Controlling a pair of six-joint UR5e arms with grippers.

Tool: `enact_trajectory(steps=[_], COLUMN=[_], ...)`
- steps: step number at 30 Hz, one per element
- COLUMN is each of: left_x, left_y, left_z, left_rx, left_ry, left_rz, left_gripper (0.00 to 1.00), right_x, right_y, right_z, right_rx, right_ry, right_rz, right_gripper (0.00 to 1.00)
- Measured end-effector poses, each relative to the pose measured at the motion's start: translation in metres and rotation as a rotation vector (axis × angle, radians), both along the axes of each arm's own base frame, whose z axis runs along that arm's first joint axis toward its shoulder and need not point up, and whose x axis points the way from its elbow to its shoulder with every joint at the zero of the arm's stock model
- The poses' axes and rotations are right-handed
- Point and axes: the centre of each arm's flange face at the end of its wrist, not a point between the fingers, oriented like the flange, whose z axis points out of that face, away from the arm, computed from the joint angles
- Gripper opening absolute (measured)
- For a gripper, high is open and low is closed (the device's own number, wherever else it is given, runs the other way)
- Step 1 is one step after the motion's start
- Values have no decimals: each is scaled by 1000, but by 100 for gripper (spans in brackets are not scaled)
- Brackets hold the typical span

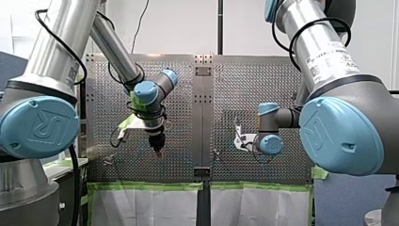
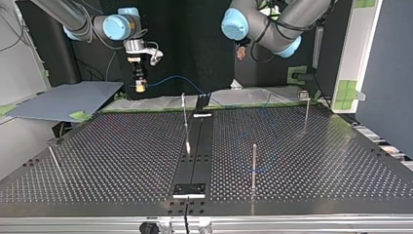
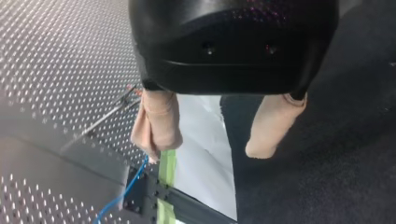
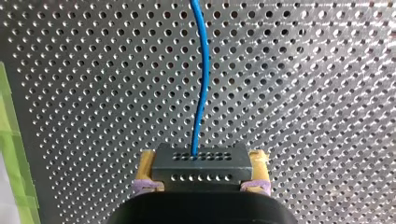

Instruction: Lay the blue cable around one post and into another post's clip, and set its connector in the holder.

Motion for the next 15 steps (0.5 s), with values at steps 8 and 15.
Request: enact_trajectory(steps=[8,15], left_x=[-15,-21], left_y=[12,13], left_z=[-23,-38], left_rx=[-105,-188], left_ry=[37,58], left_rz=[39,56], left_gripper=[100,100], right_x=[8,13], right_y=[10,15], right_z=[3,4], right_rx=[0,0], right_ry=[5,6], right_rz=[14,18], right_gripper=[0,0])
